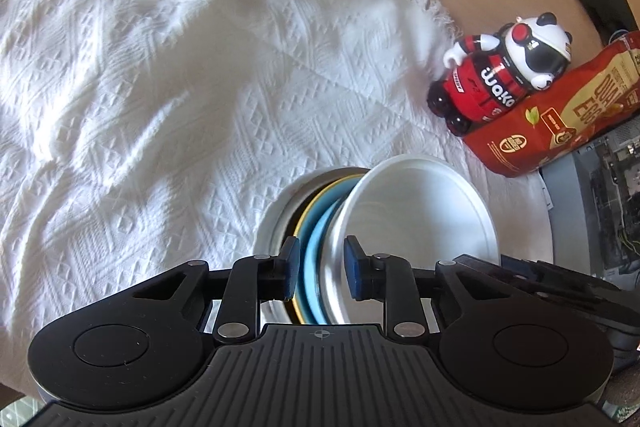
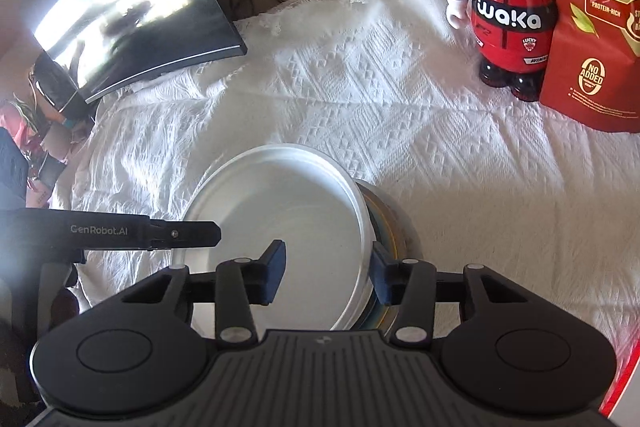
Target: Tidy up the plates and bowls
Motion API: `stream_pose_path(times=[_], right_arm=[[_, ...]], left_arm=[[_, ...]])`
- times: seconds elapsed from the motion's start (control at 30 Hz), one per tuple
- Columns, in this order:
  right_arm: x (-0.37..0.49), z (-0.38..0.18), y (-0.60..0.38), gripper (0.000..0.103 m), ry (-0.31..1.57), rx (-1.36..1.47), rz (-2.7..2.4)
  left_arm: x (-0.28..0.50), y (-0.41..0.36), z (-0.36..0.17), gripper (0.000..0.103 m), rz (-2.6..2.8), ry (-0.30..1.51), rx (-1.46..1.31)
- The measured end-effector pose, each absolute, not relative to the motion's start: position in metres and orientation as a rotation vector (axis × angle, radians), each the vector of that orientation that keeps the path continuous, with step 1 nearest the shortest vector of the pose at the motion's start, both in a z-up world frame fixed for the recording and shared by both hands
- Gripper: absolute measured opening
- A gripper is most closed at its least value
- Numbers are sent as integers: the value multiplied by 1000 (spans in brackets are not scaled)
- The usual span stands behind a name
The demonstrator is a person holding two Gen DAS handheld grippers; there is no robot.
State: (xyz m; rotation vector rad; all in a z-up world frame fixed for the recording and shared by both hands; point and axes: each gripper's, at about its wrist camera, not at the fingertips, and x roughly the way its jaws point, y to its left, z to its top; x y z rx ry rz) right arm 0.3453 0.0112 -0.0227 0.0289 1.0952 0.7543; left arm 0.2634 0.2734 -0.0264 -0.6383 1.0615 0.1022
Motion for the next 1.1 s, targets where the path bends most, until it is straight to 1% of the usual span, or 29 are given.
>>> stream_pose_path(times=[0.17,0.3,0.47,0.6,0.7,0.73,0.8,0.9,1.1], right_arm=[[343,-21,9,45,1094,34,772],[340,-14,11,45,1063,15,777],[343,-11,9,45,1042,14,757],[348,-20,10,45,1052,-6,725],[353,-28,11,42,1071,-6,701],[355,-30,11,41,1081,11,708],[357,-29,12,40,1096,50,734],[358,-28,16,40,1081,29,713],[359,-36,10,40,1114,47,715]], left_arm=[[254,281,-20,26,94,1030,-690],[251,279,-11,26,93,1010,-677],[247,281,-15,26,129,1023,-678],[249,279,-18,26,95,1039,-709],[258,271,-12,26,57,1029,-702],[261,268,-8,29,52,1022,-689],[265,264,-1,28,56,1007,-662],[268,264,2,27,44,1004,-665],[266,265,-13,26,80,1052,-644]])
